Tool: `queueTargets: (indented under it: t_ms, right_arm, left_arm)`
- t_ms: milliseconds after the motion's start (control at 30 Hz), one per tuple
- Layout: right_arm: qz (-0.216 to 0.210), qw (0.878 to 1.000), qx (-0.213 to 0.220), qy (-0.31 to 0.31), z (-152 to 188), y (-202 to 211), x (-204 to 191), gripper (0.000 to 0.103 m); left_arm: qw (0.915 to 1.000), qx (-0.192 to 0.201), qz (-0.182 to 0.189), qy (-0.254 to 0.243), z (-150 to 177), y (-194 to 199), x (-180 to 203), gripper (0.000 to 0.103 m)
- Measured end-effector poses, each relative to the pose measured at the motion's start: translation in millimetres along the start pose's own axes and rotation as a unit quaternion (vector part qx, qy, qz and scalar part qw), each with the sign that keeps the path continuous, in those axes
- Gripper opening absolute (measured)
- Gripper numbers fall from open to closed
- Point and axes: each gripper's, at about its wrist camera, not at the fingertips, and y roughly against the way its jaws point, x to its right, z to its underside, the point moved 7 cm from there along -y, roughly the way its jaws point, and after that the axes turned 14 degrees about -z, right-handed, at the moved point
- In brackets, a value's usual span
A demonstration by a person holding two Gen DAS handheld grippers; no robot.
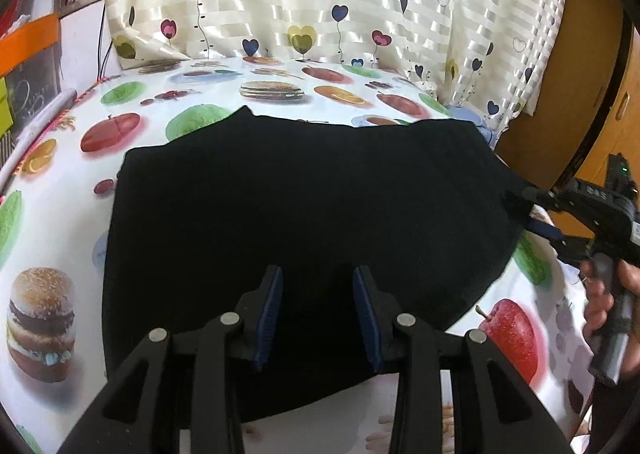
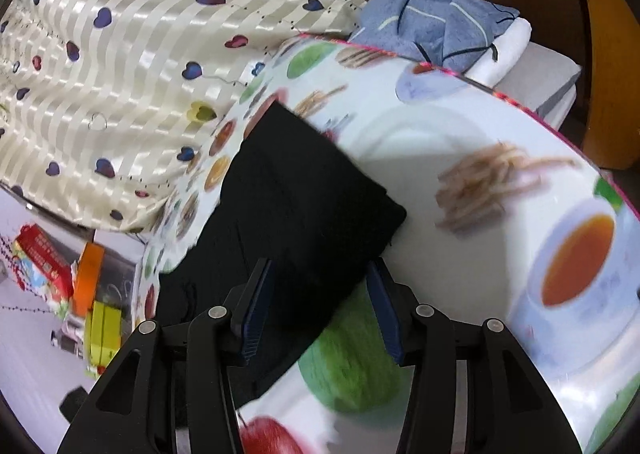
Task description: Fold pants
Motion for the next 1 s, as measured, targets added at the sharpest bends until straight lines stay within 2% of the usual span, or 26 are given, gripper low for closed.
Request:
queueTargets:
  t_ms: [200,267,367,467,567,733,900,1000]
  right_arm:
    - [0.006,1.0,0.019,0.007,-12,-11,-1,0.049]
    - [0.028,0.999,0.019,0.021,-14,-16,-1,0.032]
    - [0.017,0.999,0.02,0.023,-16,-19,-1,0.024]
    - [-0.014,0.999,0.032,0.031,-19,-13,-10,0.018]
    - [-0.042,0.997,0.046,0.041,-19,-3,-25,0.016]
    - [-0.065,0.995,0.052,0.046,-6,22,-42,0.015]
    - [-0.062,0.996,0.056,0.027,15,51,-31,0.014]
    - [-0.054,0.998,0.042,0.003,17,47,-15,0.014]
  left_arm:
    - [0.9999,-0.002,0.01,0.006,0,-1,-1,0.039]
    - [0.9999,-0.002,0.012,0.007,0,0,-1,0.039]
    - [0.9998,-0.003,0.017,0.011,0,0,-2,0.039]
    - [0.9995,-0.003,0.026,0.018,0,0,-4,0.039]
    - [0.9994,-0.003,0.029,0.021,0,1,-5,0.039]
    - [0.9995,-0.006,0.029,0.012,4,6,-6,0.039]
    - [0.9987,-0.007,0.045,0.022,10,17,-12,0.039]
    - [0.9981,0.002,0.051,0.034,10,25,-16,0.039]
